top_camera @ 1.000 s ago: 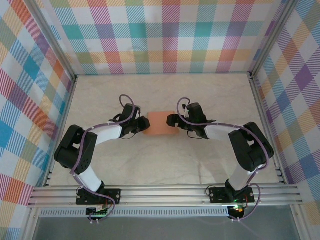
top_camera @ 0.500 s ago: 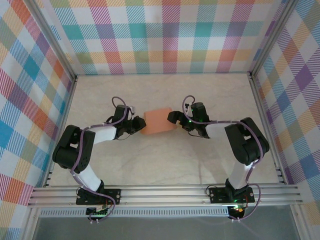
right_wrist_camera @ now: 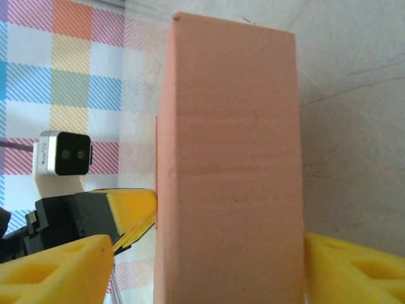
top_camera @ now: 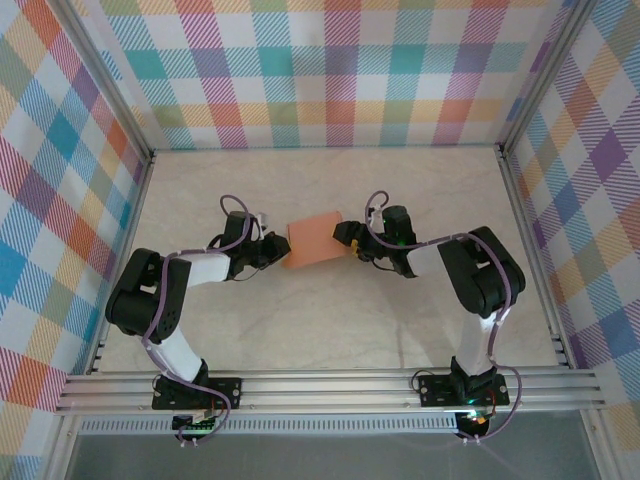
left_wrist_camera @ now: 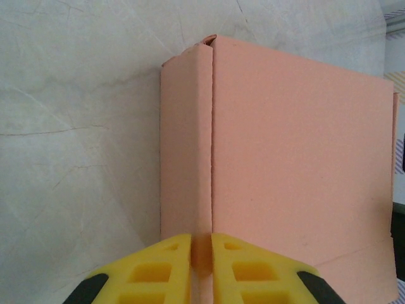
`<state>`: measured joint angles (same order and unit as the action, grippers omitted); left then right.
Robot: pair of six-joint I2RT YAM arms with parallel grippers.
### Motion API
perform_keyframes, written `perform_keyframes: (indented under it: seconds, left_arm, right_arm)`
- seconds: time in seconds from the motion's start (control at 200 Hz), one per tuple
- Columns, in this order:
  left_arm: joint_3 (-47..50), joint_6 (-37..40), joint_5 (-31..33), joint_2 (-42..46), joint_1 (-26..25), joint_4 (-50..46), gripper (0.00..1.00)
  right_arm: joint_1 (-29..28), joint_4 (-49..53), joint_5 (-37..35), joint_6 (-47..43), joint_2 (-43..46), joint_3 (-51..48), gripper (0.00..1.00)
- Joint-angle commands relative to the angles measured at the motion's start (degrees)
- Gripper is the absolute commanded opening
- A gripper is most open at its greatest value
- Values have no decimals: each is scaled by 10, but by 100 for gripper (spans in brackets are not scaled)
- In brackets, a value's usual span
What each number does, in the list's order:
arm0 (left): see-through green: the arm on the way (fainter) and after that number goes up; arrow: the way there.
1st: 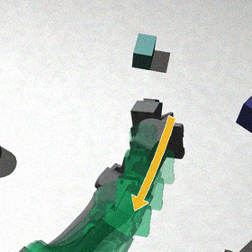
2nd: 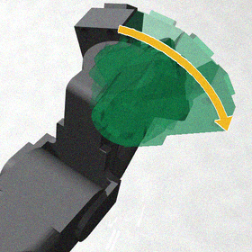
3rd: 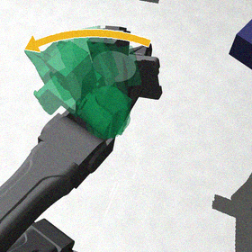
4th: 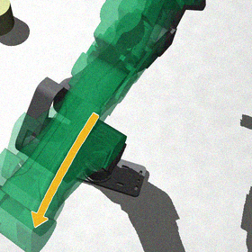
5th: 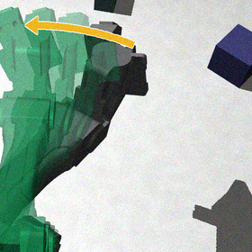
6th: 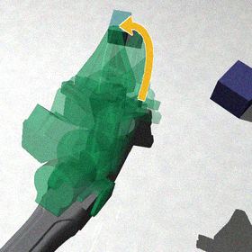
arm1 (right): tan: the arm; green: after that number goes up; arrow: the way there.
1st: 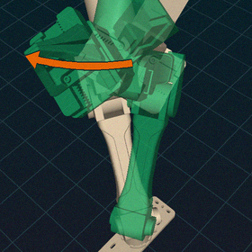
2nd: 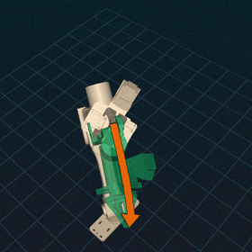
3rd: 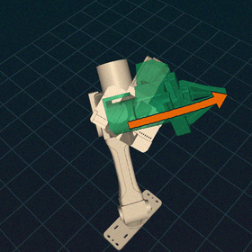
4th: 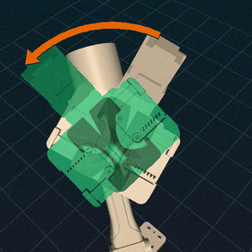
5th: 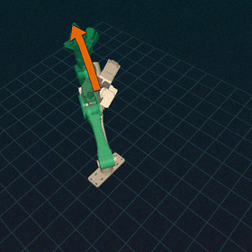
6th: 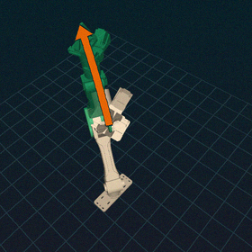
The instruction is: Fold the paper box
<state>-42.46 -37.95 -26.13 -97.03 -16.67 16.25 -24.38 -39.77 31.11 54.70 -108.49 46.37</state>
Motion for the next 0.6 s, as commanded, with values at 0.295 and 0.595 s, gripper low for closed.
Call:
perform_keyframes:
  seconds: [0.295,0.595]
  left_arm:
    - [17,16,27,13,8,-35,31]
    - [62,104,84,140,-1,-3,57]
  right_arm:
    - [10,-39,24,32,6,-4,51]
    - [19,-32,16,43,26,-13,48]
